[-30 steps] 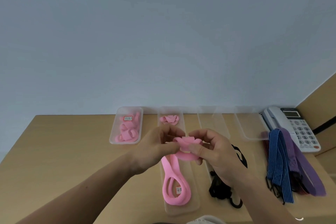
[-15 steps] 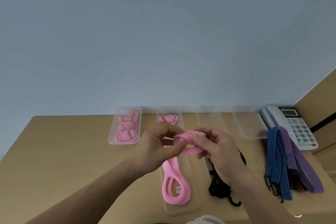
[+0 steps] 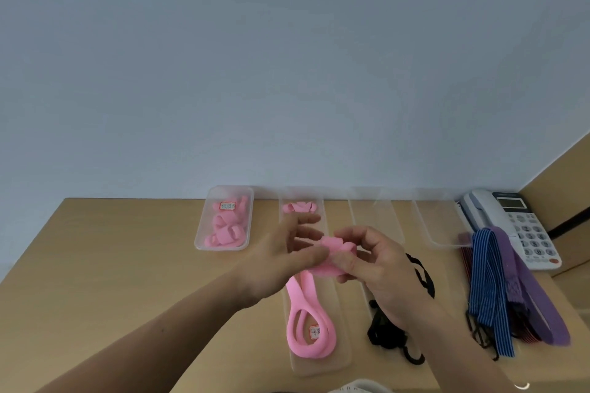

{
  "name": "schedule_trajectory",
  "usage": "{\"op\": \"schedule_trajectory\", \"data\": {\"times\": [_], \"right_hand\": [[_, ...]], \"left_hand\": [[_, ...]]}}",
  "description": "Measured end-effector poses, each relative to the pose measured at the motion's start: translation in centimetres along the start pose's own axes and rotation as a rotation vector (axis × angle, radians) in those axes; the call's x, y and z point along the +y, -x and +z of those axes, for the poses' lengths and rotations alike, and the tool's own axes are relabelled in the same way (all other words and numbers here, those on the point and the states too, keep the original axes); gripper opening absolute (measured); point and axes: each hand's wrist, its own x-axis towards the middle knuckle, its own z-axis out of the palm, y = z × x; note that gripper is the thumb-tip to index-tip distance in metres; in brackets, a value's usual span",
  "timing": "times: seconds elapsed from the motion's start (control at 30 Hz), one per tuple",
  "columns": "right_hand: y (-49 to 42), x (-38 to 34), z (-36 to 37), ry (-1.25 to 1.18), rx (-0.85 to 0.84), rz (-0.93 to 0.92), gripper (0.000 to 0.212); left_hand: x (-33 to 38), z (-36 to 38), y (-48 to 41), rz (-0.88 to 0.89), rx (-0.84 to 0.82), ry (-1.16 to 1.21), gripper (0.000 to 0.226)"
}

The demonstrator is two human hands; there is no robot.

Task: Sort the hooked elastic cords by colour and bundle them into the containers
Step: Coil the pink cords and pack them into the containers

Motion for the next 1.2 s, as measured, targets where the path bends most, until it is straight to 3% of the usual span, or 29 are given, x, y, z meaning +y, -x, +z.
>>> {"op": "schedule_trajectory", "data": {"times": [0.23, 0.4, 0.5, 0.7, 0.87, 0.93, 1.07, 1.2], "right_hand": [[-0.4, 0.9, 1.1, 0.237, -0.013, -0.002, 0.028], [-0.9, 2.1, 2.3, 0.575, -0.065, -0.127, 0.054], [-1.8, 2.8, 2.7, 0.811, -0.099, -0.277, 0.061], [-3.3, 4.4, 3.4, 1.050, -0.052, -0.469, 0.041], [-4.7, 5.3, 3.7, 1.114, 0.009, -0.531, 0.027], [-5.6, 5.7, 3.2, 1.122, 0.027, -0.493, 0.029], [-8.8, 6.7, 1.5, 1.176, 0.056, -0.436, 0.032], [-13.1, 7.4, 0.5, 1.250, 0.044, -0.467, 0.033]], "left_hand": [[-0.5, -0.2, 0.3, -0.096, -0.015, 0.092, 0.021], [-1.1, -1.6, 0.1, -0.193, 0.048, 0.228, 0.021], [-1.4, -2.5, -0.1, -0.242, 0.004, 0.243, 0.020], [-2.6, -3.9, -0.9, -0.275, -0.043, 0.223, 0.013], [-4.4, -4.6, -3.1, -0.303, -0.069, 0.191, 0.024], [-4.9, -4.5, -4.1, -0.281, -0.040, 0.110, 0.021], [-6.0, -4.5, -6.6, -0.171, 0.181, -0.254, 0.020], [-7.9, -5.2, -9.6, -0.121, 0.259, -0.561, 0.033]]}}
